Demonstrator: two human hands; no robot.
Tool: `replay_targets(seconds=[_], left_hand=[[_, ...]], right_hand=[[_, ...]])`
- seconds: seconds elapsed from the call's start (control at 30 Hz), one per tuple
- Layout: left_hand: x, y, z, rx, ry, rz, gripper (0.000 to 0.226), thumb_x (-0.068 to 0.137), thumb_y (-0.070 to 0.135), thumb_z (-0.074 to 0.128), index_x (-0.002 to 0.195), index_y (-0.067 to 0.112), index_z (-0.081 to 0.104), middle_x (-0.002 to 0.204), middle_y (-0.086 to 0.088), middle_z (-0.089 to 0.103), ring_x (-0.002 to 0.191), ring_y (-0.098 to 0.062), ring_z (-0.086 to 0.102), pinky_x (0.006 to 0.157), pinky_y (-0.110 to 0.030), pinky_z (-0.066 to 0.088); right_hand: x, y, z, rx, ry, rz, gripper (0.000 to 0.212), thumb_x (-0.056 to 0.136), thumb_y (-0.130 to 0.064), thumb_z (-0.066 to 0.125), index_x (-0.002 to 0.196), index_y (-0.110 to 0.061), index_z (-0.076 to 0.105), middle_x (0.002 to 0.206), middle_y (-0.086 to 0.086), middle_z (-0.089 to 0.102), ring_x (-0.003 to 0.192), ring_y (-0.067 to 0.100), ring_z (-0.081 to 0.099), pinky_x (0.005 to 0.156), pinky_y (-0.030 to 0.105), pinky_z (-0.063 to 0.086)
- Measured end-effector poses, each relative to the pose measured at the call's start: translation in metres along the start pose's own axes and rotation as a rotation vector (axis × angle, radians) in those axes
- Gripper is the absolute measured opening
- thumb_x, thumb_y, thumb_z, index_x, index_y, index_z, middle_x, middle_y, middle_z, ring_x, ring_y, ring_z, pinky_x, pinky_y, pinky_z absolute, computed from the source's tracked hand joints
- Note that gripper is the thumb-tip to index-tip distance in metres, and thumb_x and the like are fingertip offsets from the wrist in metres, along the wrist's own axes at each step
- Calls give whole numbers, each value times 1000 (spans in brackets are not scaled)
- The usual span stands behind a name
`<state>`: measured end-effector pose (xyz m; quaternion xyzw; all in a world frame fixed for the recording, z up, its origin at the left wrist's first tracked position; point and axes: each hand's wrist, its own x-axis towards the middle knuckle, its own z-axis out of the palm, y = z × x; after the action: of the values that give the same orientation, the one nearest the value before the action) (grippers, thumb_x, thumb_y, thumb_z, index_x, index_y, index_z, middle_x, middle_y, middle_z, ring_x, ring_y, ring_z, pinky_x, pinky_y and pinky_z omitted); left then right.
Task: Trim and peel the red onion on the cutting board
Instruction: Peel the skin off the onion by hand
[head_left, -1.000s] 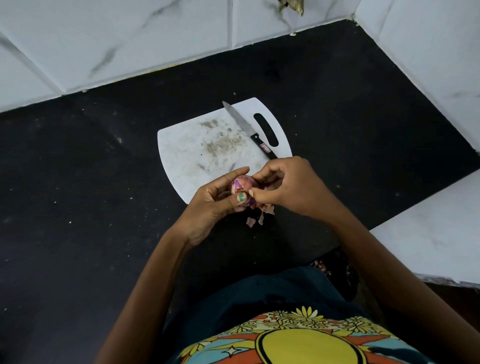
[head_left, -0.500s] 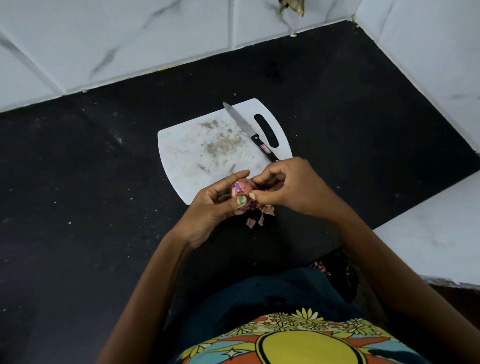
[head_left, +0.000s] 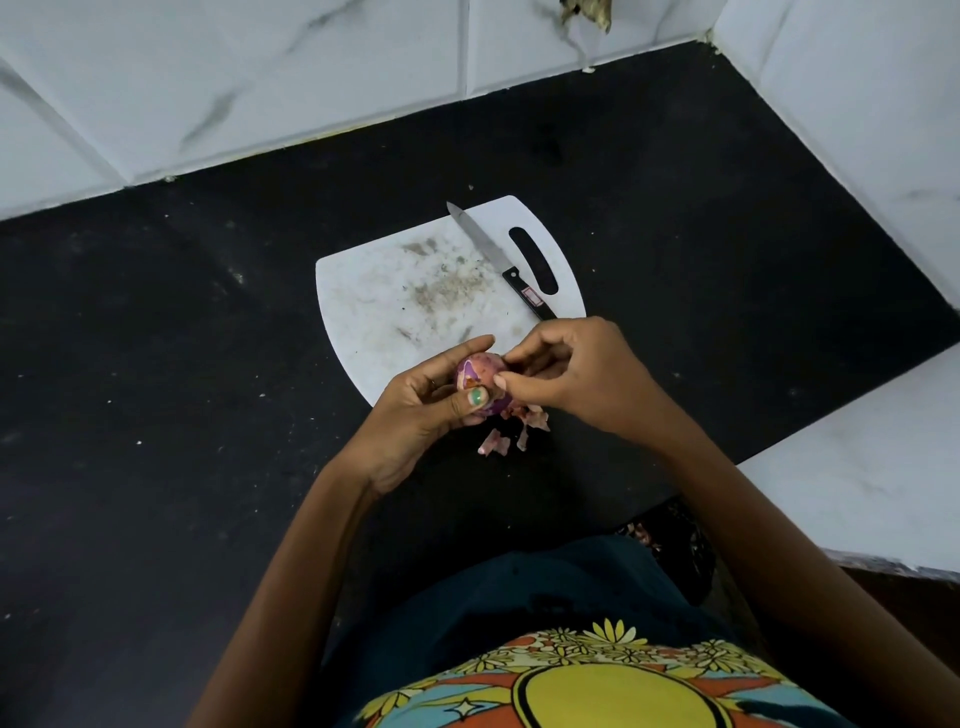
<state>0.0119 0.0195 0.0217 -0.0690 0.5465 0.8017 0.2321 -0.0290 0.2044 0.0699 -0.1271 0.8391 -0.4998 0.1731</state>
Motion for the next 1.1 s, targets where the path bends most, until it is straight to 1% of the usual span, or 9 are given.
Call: replay_targets(seconds=[0.1,0.2,0.37,0.43,0.5,0.67,0.8,0.93,1.1], left_hand=[[0,0,0,-3,2,5,50,75,7,65,122,24,61,112,2,69,94,-12,66,76,-21,54],[1,-1,1,-5,-5,4,49,74,8,65,120,24,61,110,2,69,93,-11,66,77,-21,55],[2,-3,2,-15,-13,7,47,75,9,65,119,26,63,115,-1,67,96,-13,66,78,-21,55],[2,-3,2,-17,-8,9,47,76,9,65,120,25,62,115,-1,68,96,-14,66,78,-22,55],[2,-3,1,-19,-4,12,47,77,8,65,121,24,62,114,0,68,96,-13,66,79,-22,55],[2,-1,1,-25,-13,10,46,77,7,64,119,23,62,110,1,69,94,-11,66,76,-20,54],[2,-1,2,-35,-19,6,46,77,7,64,120,23,62,112,-1,68,95,-14,66,77,-21,55],[1,-1,3,-36,-48,-1,47,77,8,63,122,23,60,113,0,67,97,-15,66,79,-22,56],[2,-2,3,-49,-44,4,47,77,9,63,123,22,60,114,-2,66,99,-16,66,79,-22,55]], right_hand=[[0,-1,0,17,-20,13,19,72,-17,82,87,-10,73,73,-7,72,67,4,70,63,16,55],[1,0,0,-25,-15,1,17,73,-14,80,86,-7,74,73,-4,72,63,2,68,61,12,52],[2,4,1,-97,79,-31,5,76,-9,73,81,-8,74,70,-2,71,64,9,68,63,18,56],[2,3,0,-82,59,-30,9,76,-15,75,83,-9,74,71,-3,72,65,9,68,62,18,56],[0,0,0,-46,16,-19,18,74,-22,79,86,-9,74,73,-3,73,66,7,70,62,17,56],[0,-3,2,-60,4,-26,19,72,-17,81,84,-6,73,71,-5,71,60,1,66,58,12,52],[2,-1,1,-97,13,-39,14,72,-14,78,81,-4,73,70,2,72,59,8,67,58,19,56],[5,6,-2,-120,87,-53,2,74,-6,72,75,-4,72,67,6,71,63,18,67,62,30,58],[6,10,-5,-111,55,-50,6,82,-11,68,81,-8,73,72,-2,72,68,12,69,66,27,59]])
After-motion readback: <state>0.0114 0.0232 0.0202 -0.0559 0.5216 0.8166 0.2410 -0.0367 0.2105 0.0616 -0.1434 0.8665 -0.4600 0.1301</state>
